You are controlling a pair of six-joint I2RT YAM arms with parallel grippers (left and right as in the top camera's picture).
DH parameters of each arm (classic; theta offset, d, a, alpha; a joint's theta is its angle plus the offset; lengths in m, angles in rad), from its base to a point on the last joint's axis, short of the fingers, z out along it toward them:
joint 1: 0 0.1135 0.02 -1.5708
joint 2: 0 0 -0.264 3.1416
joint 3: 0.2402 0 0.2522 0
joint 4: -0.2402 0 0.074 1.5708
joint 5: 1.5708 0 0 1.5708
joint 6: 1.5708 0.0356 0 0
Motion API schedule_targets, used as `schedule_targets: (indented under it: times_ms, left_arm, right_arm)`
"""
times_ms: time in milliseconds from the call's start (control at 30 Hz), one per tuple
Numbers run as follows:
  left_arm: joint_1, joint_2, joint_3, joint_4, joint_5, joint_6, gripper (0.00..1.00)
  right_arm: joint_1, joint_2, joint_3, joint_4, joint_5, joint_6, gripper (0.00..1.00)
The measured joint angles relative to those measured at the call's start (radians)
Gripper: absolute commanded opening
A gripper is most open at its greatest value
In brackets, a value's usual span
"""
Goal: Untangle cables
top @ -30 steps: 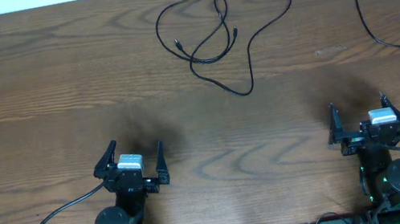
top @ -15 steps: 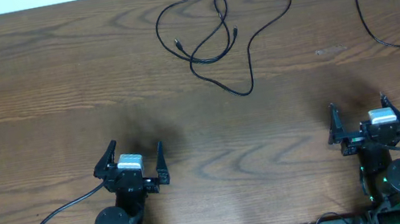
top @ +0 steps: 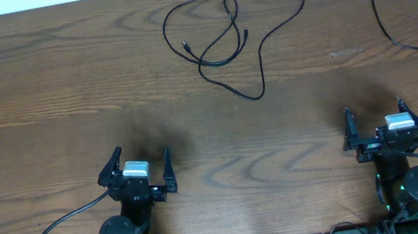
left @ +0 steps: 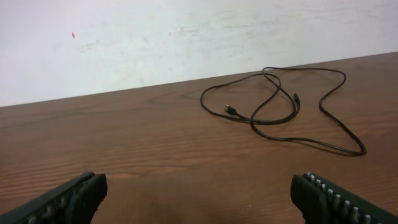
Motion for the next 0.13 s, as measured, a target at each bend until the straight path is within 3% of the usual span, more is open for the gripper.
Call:
schedule_targets:
  times_ms: [133]
  left_arm:
    - [0.0, 0.0, 0.0, 0.0, 0.0, 0.0, 1.0]
  right_arm:
    - [0.0, 0.0, 0.0, 0.0, 0.0, 0.0, 0.99]
